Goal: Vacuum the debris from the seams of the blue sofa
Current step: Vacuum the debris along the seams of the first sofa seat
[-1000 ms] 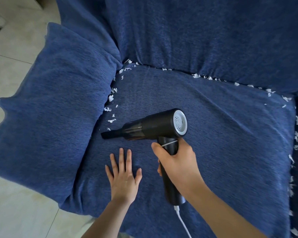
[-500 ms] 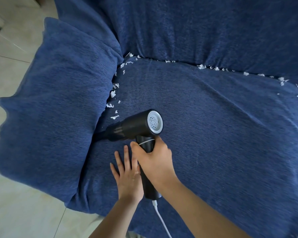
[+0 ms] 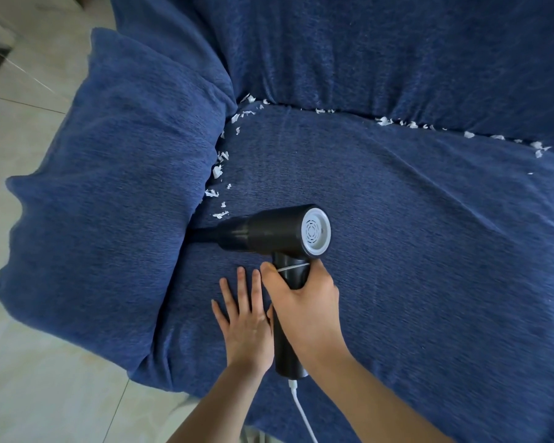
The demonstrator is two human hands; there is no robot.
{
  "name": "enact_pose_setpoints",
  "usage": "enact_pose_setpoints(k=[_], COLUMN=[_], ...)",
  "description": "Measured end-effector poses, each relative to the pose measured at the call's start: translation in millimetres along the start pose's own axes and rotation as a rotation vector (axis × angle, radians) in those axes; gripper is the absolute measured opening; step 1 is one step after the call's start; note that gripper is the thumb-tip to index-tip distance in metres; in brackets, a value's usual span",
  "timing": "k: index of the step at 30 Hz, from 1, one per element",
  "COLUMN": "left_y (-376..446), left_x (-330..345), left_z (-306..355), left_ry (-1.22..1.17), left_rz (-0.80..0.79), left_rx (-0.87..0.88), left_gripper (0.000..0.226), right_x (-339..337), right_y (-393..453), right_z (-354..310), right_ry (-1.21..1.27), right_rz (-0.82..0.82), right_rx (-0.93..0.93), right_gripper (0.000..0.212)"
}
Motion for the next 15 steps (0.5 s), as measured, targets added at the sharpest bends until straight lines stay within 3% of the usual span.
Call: enact_pose_setpoints(k=[3, 4, 11, 13, 15], left_y=[0, 0, 0, 2, 2], left_x=[3, 2, -14, -10, -6], left_z=[2, 2, 11, 9, 9], left_ry=[0.001, -0.002, -0.078, -0.073, -0.034], left_rz=[-0.043, -0.048, -0.061, -0.074, -0.087], left_rx=[-0.012, -0.013, 0.06, 0.028, 0.015], left_gripper=[0.108, 0.111, 0.077, 0.083, 0.103], right_x=[6, 6, -21, -16, -5], right_y=[4, 5, 0, 4, 10], right_z=[2, 2, 6, 5, 3], right_ry=[-0.022, -0.027, -0.035, -0.049, -0.055], right_rz=[-0.011, -0.013, 0.015, 0.007, -0.018], right_rx=[0.009, 0.011, 0.025, 0.024, 0.021], right_gripper=[0.018, 0.018, 0.018, 0.018, 0.019])
Point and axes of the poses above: each hand's wrist, its own y-axis towards the middle knuckle, its own x-axis out of the palm, z = x × y, the point moved 9 cm from there along y, towards the middle knuckle, and after that the axes turned 6 degrees about y, right-handed, at the moved point
